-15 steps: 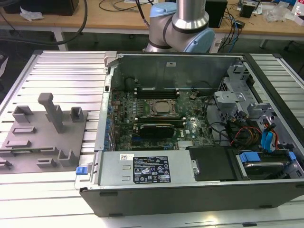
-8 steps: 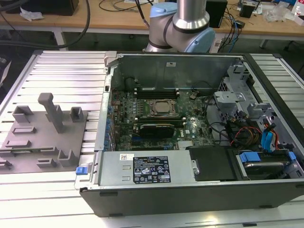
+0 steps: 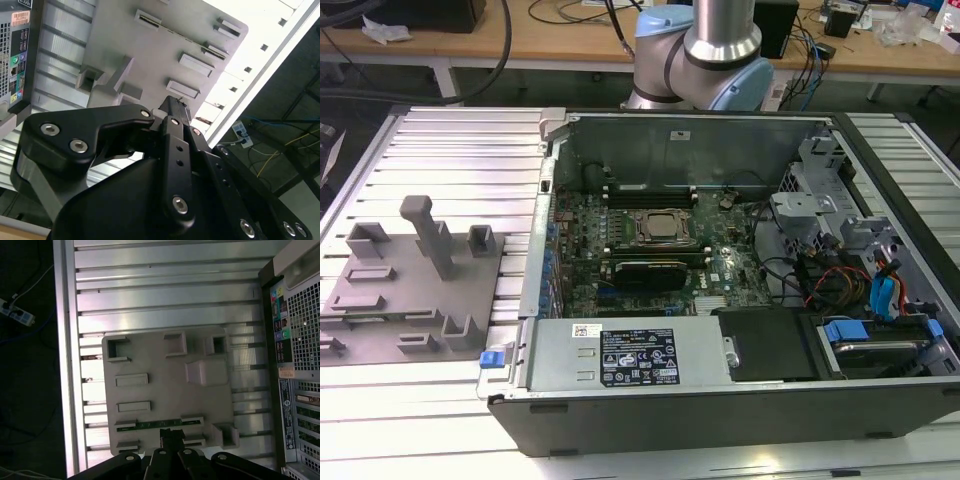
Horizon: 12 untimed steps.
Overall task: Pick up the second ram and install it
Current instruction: 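Reach for the second ram, then pick up the second ram and move it above second insertion slot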
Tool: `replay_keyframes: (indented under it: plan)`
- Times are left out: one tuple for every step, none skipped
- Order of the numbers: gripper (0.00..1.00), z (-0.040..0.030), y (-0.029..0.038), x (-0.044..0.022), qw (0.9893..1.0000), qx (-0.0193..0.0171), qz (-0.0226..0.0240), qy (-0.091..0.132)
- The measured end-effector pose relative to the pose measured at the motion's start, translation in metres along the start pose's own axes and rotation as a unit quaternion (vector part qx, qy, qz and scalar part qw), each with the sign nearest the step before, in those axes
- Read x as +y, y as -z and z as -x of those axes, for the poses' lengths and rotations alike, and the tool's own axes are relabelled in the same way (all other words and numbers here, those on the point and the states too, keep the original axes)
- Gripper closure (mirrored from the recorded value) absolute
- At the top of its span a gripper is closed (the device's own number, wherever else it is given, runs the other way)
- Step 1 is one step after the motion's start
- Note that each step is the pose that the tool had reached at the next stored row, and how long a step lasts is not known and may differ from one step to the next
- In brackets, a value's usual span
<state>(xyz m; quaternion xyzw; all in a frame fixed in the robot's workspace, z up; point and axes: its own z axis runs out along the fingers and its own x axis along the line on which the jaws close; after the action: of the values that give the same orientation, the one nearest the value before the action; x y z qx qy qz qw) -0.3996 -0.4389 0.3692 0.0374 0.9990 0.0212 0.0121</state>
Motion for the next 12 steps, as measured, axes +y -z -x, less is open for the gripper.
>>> replay_keyframes:
  plan:
    - [0.89,0.0,0.0,0.0,1.0,0.0,0.0,0.0]
    - [0.89,0.0,0.0,0.0,1.0,0.0,0.0,0.0]
    - [0.89,0.0,0.0,0.0,1.0,0.0,0.0,0.0]
    - [0.89,0.0001,0.0,0.0,1.0,0.0,0.0,0.0]
    - [0.89,0.0001,0.0,0.0,1.0,0.0,0.0,0.0]
    - [0.89,0.0001,0.0,0.0,1.0,0.0,0.0,0.0]
    - [0.89,0.0001,0.0,0.0,1.0,0.0,0.0,0.0]
    - [0.89,0.0001,0.0,0.0,1.0,0.0001,0.0,0.003]
    - [0.89,0.0001,0.0,0.0,1.0,0.0003,0.0002,0.008]
    - [0.89,0.0001,0.0,0.0,0.9998,0.0008,0.0005,0.02]
    - [0.89,0.0001,0.0,0.0,0.9996,0.0012,0.0005,0.028]
    - [0.89,0.0001,0.0,0.0,0.9994,0.0014,0.0003,0.033]
